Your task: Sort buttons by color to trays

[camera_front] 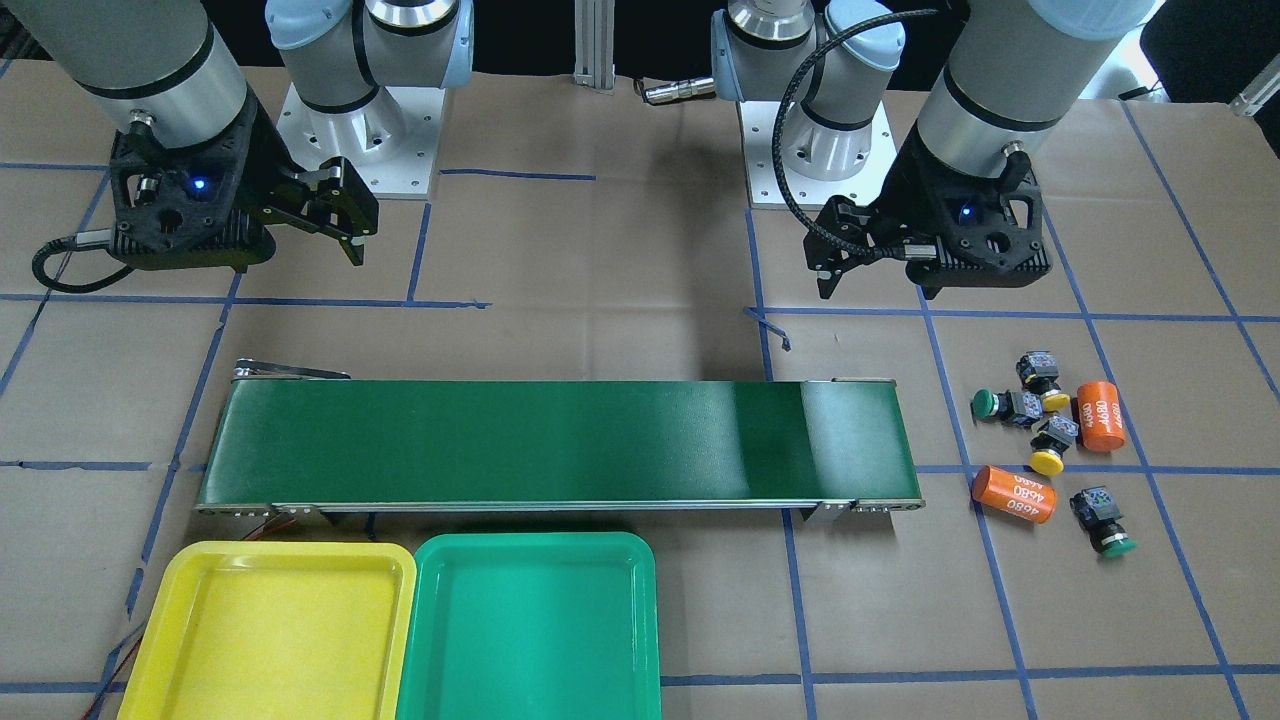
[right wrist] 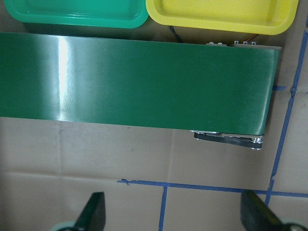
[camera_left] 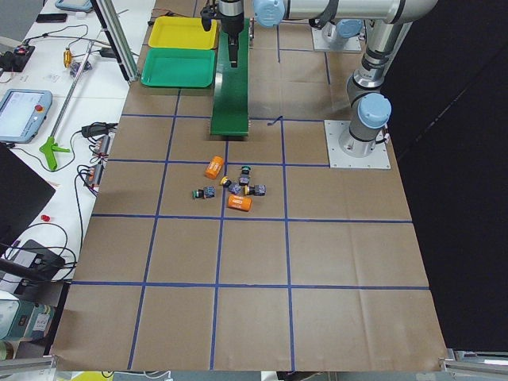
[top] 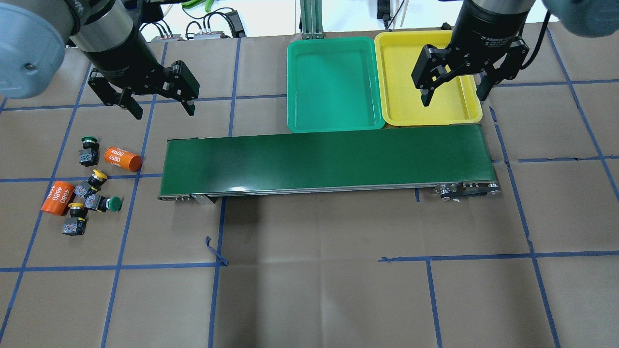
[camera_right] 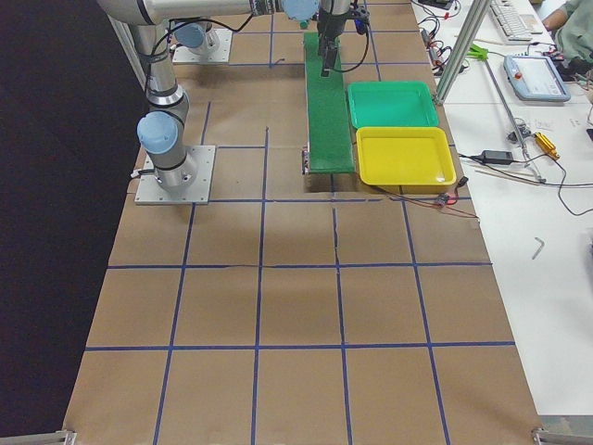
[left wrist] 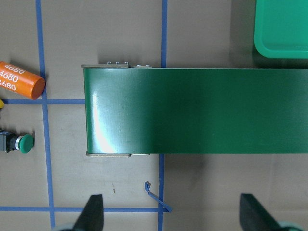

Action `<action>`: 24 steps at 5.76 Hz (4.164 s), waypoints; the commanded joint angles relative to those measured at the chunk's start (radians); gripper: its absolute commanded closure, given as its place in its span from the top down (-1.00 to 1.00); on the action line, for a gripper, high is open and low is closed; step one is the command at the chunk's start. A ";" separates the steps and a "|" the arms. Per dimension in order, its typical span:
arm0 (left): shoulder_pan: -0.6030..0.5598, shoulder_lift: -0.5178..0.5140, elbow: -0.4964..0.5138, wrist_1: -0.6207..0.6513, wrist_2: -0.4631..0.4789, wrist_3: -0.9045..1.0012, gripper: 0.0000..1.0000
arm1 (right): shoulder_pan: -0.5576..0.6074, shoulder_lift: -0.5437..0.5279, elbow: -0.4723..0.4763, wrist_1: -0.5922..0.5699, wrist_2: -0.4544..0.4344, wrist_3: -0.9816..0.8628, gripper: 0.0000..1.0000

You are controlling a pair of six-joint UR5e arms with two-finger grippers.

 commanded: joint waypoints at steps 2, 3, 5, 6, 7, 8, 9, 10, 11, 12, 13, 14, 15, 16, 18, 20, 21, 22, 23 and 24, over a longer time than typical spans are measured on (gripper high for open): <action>0.008 0.008 -0.006 0.005 0.000 0.016 0.97 | 0.001 0.000 0.000 0.000 0.000 0.000 1.00; 0.054 0.002 -0.010 0.058 -0.010 0.023 0.97 | 0.000 0.000 0.000 0.000 0.000 0.000 1.00; 0.106 0.005 -0.044 0.048 0.002 0.179 0.97 | 0.001 0.000 0.000 0.000 0.000 0.000 1.00; 0.169 -0.004 -0.045 0.052 -0.001 0.304 0.97 | 0.000 0.000 0.000 0.000 0.000 0.000 1.00; 0.220 -0.030 -0.056 0.054 -0.006 0.418 0.96 | -0.001 0.000 0.000 0.000 0.000 0.000 1.00; 0.260 -0.079 -0.087 0.115 0.000 0.600 0.96 | 0.001 0.000 0.000 0.000 0.000 0.000 1.00; 0.310 -0.126 -0.108 0.165 -0.001 0.825 0.96 | 0.001 0.000 0.000 0.000 0.000 0.000 1.00; 0.337 -0.160 -0.116 0.190 -0.001 1.047 0.96 | 0.000 0.000 0.000 0.000 0.000 0.000 1.00; 0.360 -0.218 -0.140 0.271 -0.003 1.211 0.95 | 0.001 0.000 0.000 0.000 0.000 0.000 1.00; 0.389 -0.252 -0.177 0.363 -0.010 1.420 0.96 | 0.000 0.000 0.000 0.000 0.000 0.000 1.00; 0.398 -0.253 -0.208 0.370 0.002 1.682 0.96 | 0.001 0.000 0.000 0.000 0.000 0.000 1.00; 0.421 -0.268 -0.254 0.452 0.002 1.879 0.95 | 0.001 0.002 0.000 0.000 0.000 0.000 1.00; 0.438 -0.315 -0.278 0.538 0.002 1.969 0.95 | 0.001 0.000 0.000 0.000 0.000 0.000 1.00; 0.441 -0.378 -0.280 0.625 0.002 2.114 0.95 | 0.000 0.000 0.000 0.000 0.000 0.000 1.00; 0.426 -0.412 -0.260 0.638 0.002 2.162 0.93 | 0.000 0.000 0.000 0.000 0.000 0.000 1.00; 0.430 -0.435 -0.260 0.681 0.002 2.186 0.06 | 0.000 0.000 0.000 0.000 0.000 0.000 1.00; 0.429 -0.434 -0.260 0.692 0.002 2.200 -0.73 | 0.001 0.000 0.000 0.000 0.000 0.000 1.00; 0.420 -0.391 -0.260 0.675 0.002 2.199 -1.00 | 0.001 0.002 0.000 0.000 0.000 0.000 1.00; 0.404 -0.310 -0.259 0.560 0.000 2.124 -1.00 | 0.001 0.000 0.000 0.000 0.000 0.000 1.00; 0.338 -0.215 -0.241 0.428 -0.001 2.009 -1.00 | 0.001 0.000 0.000 0.000 0.000 0.000 1.00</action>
